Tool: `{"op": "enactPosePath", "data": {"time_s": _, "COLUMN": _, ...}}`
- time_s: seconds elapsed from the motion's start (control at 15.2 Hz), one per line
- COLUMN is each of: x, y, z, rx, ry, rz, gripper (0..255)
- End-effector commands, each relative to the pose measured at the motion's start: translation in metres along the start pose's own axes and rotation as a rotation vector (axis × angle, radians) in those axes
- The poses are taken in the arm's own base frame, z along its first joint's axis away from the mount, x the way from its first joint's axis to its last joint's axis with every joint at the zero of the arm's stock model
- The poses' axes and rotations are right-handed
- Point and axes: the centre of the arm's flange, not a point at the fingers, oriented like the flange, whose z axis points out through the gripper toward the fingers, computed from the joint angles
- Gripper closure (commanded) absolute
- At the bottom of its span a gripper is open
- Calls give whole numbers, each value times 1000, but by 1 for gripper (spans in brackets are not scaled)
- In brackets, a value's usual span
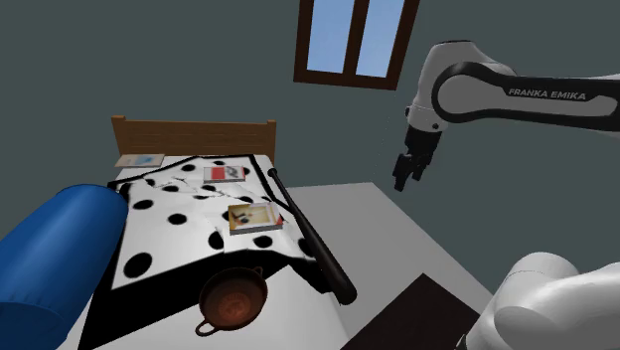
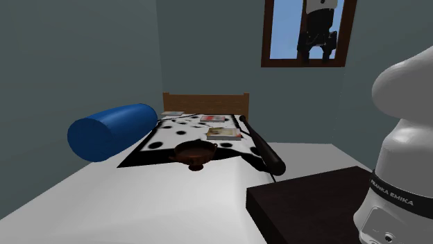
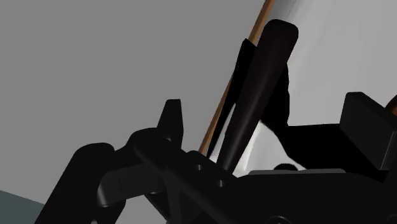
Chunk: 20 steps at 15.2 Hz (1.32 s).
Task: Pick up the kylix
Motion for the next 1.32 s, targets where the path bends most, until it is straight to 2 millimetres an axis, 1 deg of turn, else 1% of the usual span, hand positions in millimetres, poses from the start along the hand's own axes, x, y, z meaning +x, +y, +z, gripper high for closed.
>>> {"op": "enactPosePath", "data": {"time_s": 0.0, "x": 0, "y": 0, "z": 0, "rx": 0, "ry": 0, "rz": 0, "gripper": 0}}
{"op": "enactPosePath", "data": {"time_s": 0.59, "x": 53, "y": -63, "z": 80, "rx": 53, "ry": -15, "rz": 9, "gripper": 0}}
{"op": "enactPosePath", "data": {"time_s": 1.25, "x": 112, "y": -137, "z": 166, "rx": 113, "ry": -31, "rz": 19, "gripper": 0}}
